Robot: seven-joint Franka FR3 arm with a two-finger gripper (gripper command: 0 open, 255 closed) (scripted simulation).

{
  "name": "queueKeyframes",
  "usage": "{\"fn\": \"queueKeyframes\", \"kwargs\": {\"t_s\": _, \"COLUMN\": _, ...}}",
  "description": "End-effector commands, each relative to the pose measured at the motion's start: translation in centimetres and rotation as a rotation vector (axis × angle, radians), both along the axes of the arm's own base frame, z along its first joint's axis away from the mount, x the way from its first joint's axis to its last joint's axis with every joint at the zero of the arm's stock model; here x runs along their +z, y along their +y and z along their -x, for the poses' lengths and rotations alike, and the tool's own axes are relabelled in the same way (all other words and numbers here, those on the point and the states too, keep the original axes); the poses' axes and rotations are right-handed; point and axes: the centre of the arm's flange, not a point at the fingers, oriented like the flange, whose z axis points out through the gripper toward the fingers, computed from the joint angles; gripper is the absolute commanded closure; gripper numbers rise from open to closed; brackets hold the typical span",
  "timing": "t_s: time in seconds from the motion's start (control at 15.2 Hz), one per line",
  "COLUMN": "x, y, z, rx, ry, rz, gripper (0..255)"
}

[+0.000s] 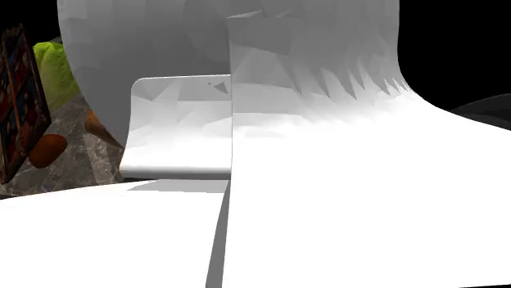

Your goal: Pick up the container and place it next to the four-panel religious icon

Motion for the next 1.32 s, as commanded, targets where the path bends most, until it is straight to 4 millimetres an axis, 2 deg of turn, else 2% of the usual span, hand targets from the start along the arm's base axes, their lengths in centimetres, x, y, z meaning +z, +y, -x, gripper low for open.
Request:
{"fn": "queueKeyframes", "kwargs": {"t_s": 0.0, "x": -1.0, "y": 0.09, "z": -0.22, "rx": 0.0, "ry": -0.001, "rz": 0.0, "gripper": 0}}
{"fn": "queueKeyframes", "kwargs": {"t_s": 0.53, "x": -1.3, "y": 0.12, "z": -0.23, "rx": 0.0, "ry": -0.001, "rz": 0.0, "gripper": 0}}
{"fn": "queueKeyframes", "kwargs": {"t_s": 0.59, "x": -1.3, "y": 0.12, "z": -0.23, "rx": 0.0, "ry": -0.001, "rz": 0.0, "gripper": 255}}
{"fn": "queueKeyframes", "kwargs": {"t_s": 1.19, "x": -1.31, "y": 0.11, "z": -0.23, "rx": 0.0, "ry": -0.001, "rz": 0.0, "gripper": 255}}
{"fn": "queueKeyframes", "kwargs": {"t_s": 1.25, "x": -0.78, "y": 0.11, "z": -0.22, "rx": 0.0, "ry": -0.001, "rz": 0.0, "gripper": 255}}
